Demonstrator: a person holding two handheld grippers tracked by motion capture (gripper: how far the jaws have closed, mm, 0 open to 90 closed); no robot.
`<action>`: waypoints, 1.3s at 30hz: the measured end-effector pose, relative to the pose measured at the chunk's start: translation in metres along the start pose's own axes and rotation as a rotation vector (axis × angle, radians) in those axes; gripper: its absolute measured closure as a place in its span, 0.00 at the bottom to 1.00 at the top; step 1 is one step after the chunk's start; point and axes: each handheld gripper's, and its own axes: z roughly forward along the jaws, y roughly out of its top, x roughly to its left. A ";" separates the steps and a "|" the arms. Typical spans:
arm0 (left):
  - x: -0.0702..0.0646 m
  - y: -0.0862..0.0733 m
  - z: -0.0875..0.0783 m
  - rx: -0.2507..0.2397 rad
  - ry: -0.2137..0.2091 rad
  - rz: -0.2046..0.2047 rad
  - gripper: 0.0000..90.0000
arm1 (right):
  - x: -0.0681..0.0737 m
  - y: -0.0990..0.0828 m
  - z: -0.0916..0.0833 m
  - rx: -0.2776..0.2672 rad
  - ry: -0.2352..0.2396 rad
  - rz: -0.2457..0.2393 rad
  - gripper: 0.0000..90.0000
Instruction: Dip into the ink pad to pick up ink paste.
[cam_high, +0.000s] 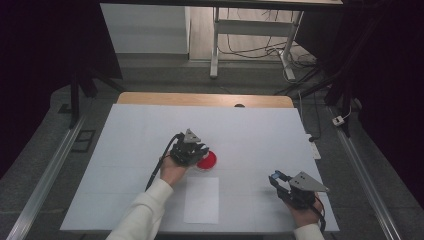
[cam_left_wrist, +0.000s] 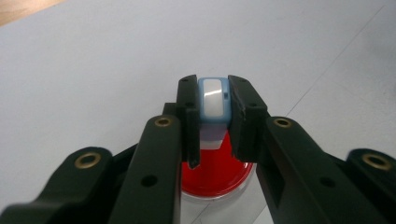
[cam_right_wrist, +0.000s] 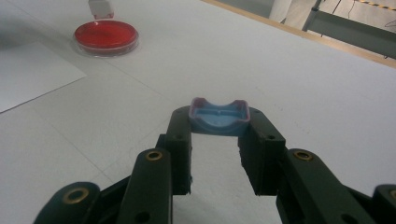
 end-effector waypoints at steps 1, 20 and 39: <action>0.000 0.000 0.000 0.003 0.002 0.000 0.84 | 0.000 0.000 0.000 0.000 0.000 0.000 0.73; -0.003 -0.006 0.007 0.029 -0.007 0.012 0.84 | 0.000 0.000 0.000 0.000 -0.001 0.001 0.73; -0.006 -0.007 0.014 0.054 0.010 0.030 0.84 | 0.000 0.000 0.000 0.001 0.003 -0.002 0.72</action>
